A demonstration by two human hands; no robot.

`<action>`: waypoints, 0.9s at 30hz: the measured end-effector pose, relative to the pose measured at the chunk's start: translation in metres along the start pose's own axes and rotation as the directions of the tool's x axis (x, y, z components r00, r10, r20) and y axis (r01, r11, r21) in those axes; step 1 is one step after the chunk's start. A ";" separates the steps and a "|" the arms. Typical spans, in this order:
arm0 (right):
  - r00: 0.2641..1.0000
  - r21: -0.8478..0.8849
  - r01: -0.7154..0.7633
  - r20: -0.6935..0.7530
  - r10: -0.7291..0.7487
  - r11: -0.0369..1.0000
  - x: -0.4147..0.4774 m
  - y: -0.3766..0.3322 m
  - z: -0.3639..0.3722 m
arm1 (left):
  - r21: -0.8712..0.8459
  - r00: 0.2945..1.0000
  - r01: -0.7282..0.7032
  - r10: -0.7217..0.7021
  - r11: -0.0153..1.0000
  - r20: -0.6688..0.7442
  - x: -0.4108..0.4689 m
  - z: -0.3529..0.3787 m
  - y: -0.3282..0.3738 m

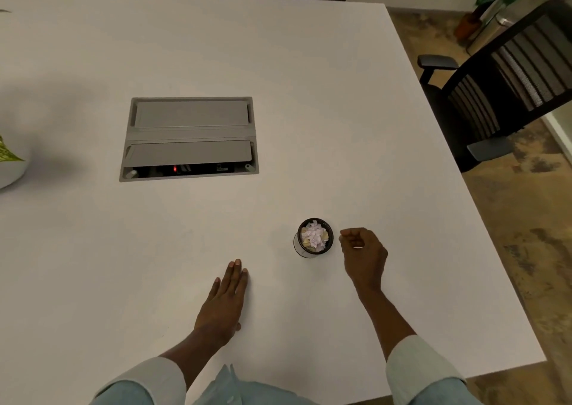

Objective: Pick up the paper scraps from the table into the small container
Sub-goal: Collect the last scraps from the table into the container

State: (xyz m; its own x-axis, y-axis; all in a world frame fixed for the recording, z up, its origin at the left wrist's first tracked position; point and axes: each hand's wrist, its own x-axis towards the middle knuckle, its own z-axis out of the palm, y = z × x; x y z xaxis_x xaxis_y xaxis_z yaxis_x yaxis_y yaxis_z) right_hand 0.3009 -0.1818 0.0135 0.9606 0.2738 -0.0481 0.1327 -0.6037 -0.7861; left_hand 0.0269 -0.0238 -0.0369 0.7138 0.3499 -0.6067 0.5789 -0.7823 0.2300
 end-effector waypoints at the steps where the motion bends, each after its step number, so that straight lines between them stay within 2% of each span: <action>1: 0.998 -0.002 0.060 0.010 -0.060 0.998 0.001 -0.005 0.001 | 0.001 1.000 0.000 0.000 1.000 -0.002 0.000 0.000 0.000; 6: 0.969 -0.035 0.208 0.141 -0.201 0.978 0.003 -0.020 0.014 | -0.005 1.000 0.007 -0.007 1.000 -0.006 -0.002 -0.002 0.001; 11: 0.928 -0.249 0.358 0.203 -0.313 0.900 -0.010 -0.020 0.018 | 0.000 1.000 0.011 -0.011 1.000 -0.010 -0.001 0.000 0.001; 13: 0.884 -0.318 0.457 0.267 -0.384 0.831 -0.023 -0.016 0.019 | 0.001 1.000 0.009 -0.009 1.000 -0.009 0.000 0.002 0.000; 16: 0.762 -0.349 0.633 0.438 -0.476 0.691 -0.037 -0.005 0.021 | -0.001 1.000 0.009 -0.009 1.000 -0.010 0.001 0.004 -0.002; 19: 0.669 -0.389 0.732 0.566 -0.482 0.559 -0.035 0.005 0.024 | -0.002 1.000 0.010 -0.010 1.000 -0.008 0.000 0.004 -0.002; 27: 0.640 -0.468 0.760 0.658 -0.396 0.451 -0.022 0.015 0.035 | 0.013 1.000 0.002 -0.002 1.000 -0.002 -0.006 -0.008 0.001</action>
State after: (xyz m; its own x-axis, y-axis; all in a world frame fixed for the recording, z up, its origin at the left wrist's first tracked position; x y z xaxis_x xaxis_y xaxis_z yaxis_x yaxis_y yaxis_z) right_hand 0.2734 -0.1709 -0.0192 0.4020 0.9070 -0.1254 0.9040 -0.4149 -0.1029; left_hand 0.0268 -0.0227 -0.0271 0.7136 0.3521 -0.6056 0.5749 -0.7883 0.2192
